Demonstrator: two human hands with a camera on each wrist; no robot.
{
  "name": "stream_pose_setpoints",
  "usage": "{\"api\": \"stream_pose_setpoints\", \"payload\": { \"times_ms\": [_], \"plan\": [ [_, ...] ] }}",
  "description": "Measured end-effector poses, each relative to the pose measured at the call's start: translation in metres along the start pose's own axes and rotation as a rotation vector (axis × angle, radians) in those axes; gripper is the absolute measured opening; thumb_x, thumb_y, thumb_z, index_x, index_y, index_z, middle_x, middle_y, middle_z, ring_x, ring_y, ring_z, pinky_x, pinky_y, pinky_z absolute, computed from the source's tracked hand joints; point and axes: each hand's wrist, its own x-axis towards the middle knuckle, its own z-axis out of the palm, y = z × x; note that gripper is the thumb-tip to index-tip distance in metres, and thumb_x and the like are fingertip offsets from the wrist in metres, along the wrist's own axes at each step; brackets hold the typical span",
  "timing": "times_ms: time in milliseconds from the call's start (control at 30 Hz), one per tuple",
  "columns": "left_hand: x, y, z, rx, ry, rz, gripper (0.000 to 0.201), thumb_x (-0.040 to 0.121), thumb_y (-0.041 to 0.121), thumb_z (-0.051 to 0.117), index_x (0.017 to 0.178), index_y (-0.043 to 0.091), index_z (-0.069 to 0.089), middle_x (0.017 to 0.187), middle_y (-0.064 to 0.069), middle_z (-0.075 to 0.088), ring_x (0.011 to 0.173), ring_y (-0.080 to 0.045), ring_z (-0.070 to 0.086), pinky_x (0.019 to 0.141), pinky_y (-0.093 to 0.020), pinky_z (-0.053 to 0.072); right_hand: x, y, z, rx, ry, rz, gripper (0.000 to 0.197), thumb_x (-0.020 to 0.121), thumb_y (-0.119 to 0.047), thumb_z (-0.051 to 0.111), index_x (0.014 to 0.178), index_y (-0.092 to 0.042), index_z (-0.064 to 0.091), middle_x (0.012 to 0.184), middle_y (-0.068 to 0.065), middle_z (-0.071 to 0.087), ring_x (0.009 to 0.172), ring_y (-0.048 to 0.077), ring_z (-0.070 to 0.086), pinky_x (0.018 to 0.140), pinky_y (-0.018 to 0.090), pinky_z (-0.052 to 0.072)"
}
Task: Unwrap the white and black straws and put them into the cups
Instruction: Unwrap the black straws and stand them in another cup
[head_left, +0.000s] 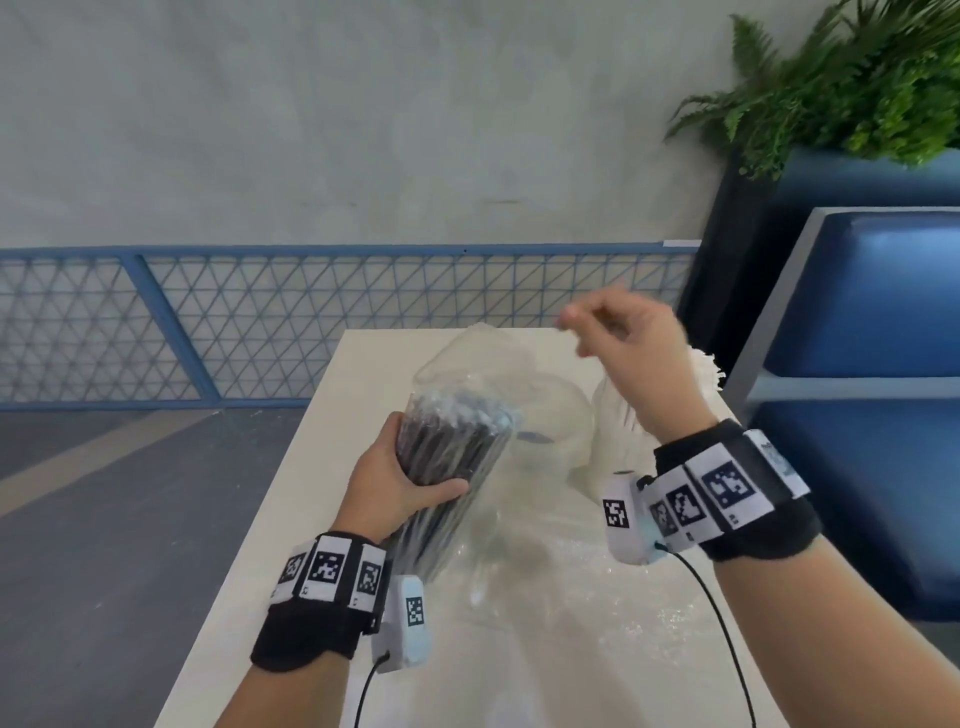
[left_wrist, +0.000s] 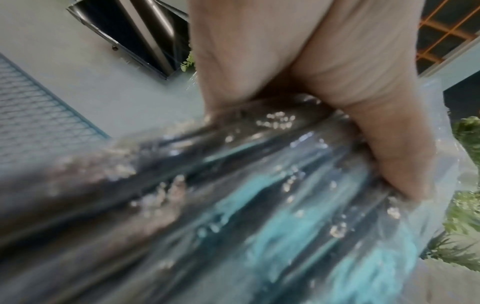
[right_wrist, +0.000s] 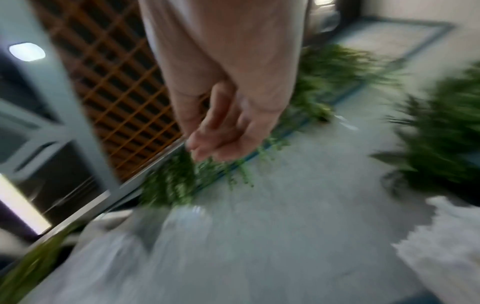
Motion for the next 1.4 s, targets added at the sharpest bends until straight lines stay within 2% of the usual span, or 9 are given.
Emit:
{"api": "stream_pose_setpoints", "payload": {
  "times_ms": [133, 300, 433, 533, 633, 733, 900, 1167, 1400],
  "plan": [
    [0.006, -0.015, 0.004, -0.05, 0.067, -0.013, 0.072, 0.052, 0.027, 0.092, 0.106, 0.035, 0.045, 0.102, 0.019, 0.06, 0.095, 0.01, 0.057, 0.078, -0.014, 0.046, -0.023, 0.006, 0.049, -0.253, -0.351, -0.085, 0.019, 0.092, -0.014, 0.053, 0.103, -0.017, 0.068, 0.095, -0.008, 0.07, 0.075, 0.003, 0.062, 0.073, 0.008, 0.044],
    [0.007, -0.022, -0.003, -0.079, 0.101, -0.008, 0.069, 0.052, 0.026, 0.092, 0.103, 0.037, 0.047, 0.101, 0.016, 0.063, 0.093, 0.008, 0.06, 0.078, -0.016, 0.047, -0.025, 0.014, 0.075, -0.294, -0.358, -0.081, 0.025, 0.095, -0.011, 0.046, 0.108, -0.014, 0.066, 0.104, -0.001, 0.071, 0.084, 0.008, 0.061, 0.07, -0.001, 0.036],
    [0.009, -0.024, -0.014, -0.091, 0.211, -0.022, 0.069, 0.056, 0.023, 0.09, 0.107, 0.028, 0.044, 0.096, 0.022, 0.058, 0.088, 0.01, 0.055, 0.072, -0.009, 0.042, -0.024, 0.008, 0.083, -0.173, -0.179, -0.18, 0.017, 0.093, -0.011, 0.049, 0.095, -0.012, 0.066, 0.093, 0.001, 0.069, 0.08, 0.004, 0.058, 0.074, 0.011, 0.043],
    [0.012, -0.027, -0.018, -0.134, 0.228, -0.038, 0.073, 0.057, 0.021, 0.09, 0.109, 0.032, 0.041, 0.096, 0.028, 0.053, 0.087, 0.015, 0.05, 0.071, -0.003, 0.037, -0.035, 0.029, 0.091, -0.269, -0.239, -0.013, 0.019, 0.091, -0.017, 0.052, 0.082, -0.006, 0.063, 0.069, 0.01, 0.066, 0.06, 0.017, 0.056, 0.064, 0.029, 0.047],
    [0.015, -0.032, -0.019, -0.131, 0.212, -0.01, 0.073, 0.058, 0.019, 0.089, 0.109, 0.033, 0.04, 0.096, 0.03, 0.051, 0.086, 0.019, 0.049, 0.068, 0.003, 0.037, -0.069, 0.081, 0.107, -0.639, -0.598, 0.223, 0.02, 0.09, -0.024, 0.052, 0.097, -0.007, 0.06, 0.098, 0.014, 0.066, 0.088, 0.028, 0.062, 0.08, 0.035, 0.051],
    [0.019, -0.036, -0.016, -0.125, 0.187, 0.01, 0.071, 0.057, 0.018, 0.089, 0.108, 0.031, 0.041, 0.095, 0.03, 0.051, 0.084, 0.022, 0.048, 0.067, 0.007, 0.035, -0.119, 0.127, 0.126, -0.833, -0.893, 0.464, 0.058, 0.089, -0.032, 0.055, 0.14, -0.022, 0.03, 0.148, 0.012, 0.026, 0.127, 0.037, 0.039, 0.103, 0.043, 0.04],
    [0.028, -0.033, -0.021, -0.149, 0.185, 0.026, 0.069, 0.057, 0.02, 0.089, 0.107, 0.03, 0.042, 0.094, 0.027, 0.054, 0.087, 0.017, 0.05, 0.068, 0.003, 0.038, -0.157, 0.165, 0.131, -0.93, -1.16, 0.558, 0.078, 0.094, -0.028, 0.049, 0.147, -0.035, -0.008, 0.157, 0.007, -0.017, 0.141, 0.049, -0.006, 0.116, 0.054, 0.015],
    [0.043, -0.035, -0.015, -0.13, 0.118, 0.04, 0.07, 0.057, 0.021, 0.089, 0.108, 0.029, 0.042, 0.095, 0.025, 0.054, 0.09, -0.004, 0.057, 0.073, -0.007, 0.041, -0.14, 0.164, 0.076, -0.861, -1.255, 0.558, 0.078, 0.089, 0.011, 0.028, 0.144, -0.042, 0.018, 0.159, -0.006, -0.005, 0.145, 0.039, 0.003, 0.117, 0.042, 0.017],
    [0.035, -0.053, 0.007, -0.169, 0.084, -0.024, 0.069, 0.056, 0.019, 0.089, 0.108, 0.029, 0.044, 0.097, 0.021, 0.059, 0.091, -0.004, 0.06, 0.071, -0.008, 0.043, -0.127, 0.138, 0.058, -0.737, -1.171, 0.504, 0.047, 0.091, -0.006, 0.047, 0.132, -0.03, 0.051, 0.152, 0.001, 0.033, 0.134, 0.016, 0.039, 0.113, 0.022, 0.024]
  ]
}}
